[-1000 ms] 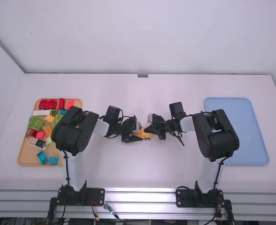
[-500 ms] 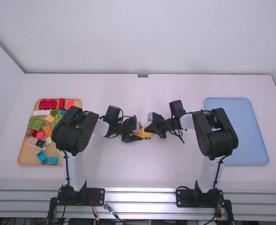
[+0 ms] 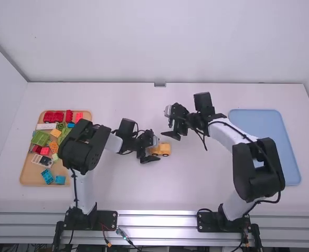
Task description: Assemble lego blocks to make yellow taxi
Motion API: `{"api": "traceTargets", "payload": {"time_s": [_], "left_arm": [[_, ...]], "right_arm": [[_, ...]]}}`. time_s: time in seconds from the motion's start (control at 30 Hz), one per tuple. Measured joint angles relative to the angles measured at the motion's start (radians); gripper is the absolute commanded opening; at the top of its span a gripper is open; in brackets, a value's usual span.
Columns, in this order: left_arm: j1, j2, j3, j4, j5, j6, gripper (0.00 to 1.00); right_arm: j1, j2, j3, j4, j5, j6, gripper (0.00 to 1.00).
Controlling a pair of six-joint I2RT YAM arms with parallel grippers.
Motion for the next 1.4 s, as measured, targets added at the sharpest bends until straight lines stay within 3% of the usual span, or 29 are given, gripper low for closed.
{"api": "traceTargets", "payload": {"time_s": [0.3, 0.63, 0.8, 0.9, 1.07, 1.17, 1.33, 1.4], "left_arm": [[0.046, -0.1, 0.0, -0.164, 0.003, -0.07, 0.99], [0.372, -0.504, 0.0, -0.522, -0.036, -0.145, 0.99], [0.521, -0.615, 0.0, -0.538, -0.101, -0.228, 0.99], [0.641, -0.696, 0.001, -0.399, -0.187, -0.463, 0.99], [0.683, -0.753, 0.039, -0.399, -0.346, -0.716, 0.99], [0.665, -0.75, 0.151, -0.566, -0.55, -0.88, 0.99], [0.669, -0.676, 0.361, -0.787, -0.722, -1.026, 0.99], [0.686, -0.583, 0.528, -0.969, -0.797, -1.092, 0.99]], "right_arm": [[0.0, 0.0, 0.0, -0.026, 0.06, 0.019, 0.99], [0.0, 0.0, 0.0, 0.002, 0.08, 0.023, 0.99], [0.0, 0.0, 0.0, 0.013, 0.08, 0.024, 0.99], [0.0, 0.0, 0.0, 0.034, 0.08, 0.022, 0.99], [0.0, 0.0, 0.0, 0.061, 0.08, 0.023, 0.99], [0.0, 0.0, 0.0, 0.078, 0.08, 0.024, 0.99], [0.013, 0.0, -0.001, 0.091, 0.08, 0.025, 0.99], [0.026, 0.0, 0.0, 0.104, 0.081, 0.024, 0.99]]}}
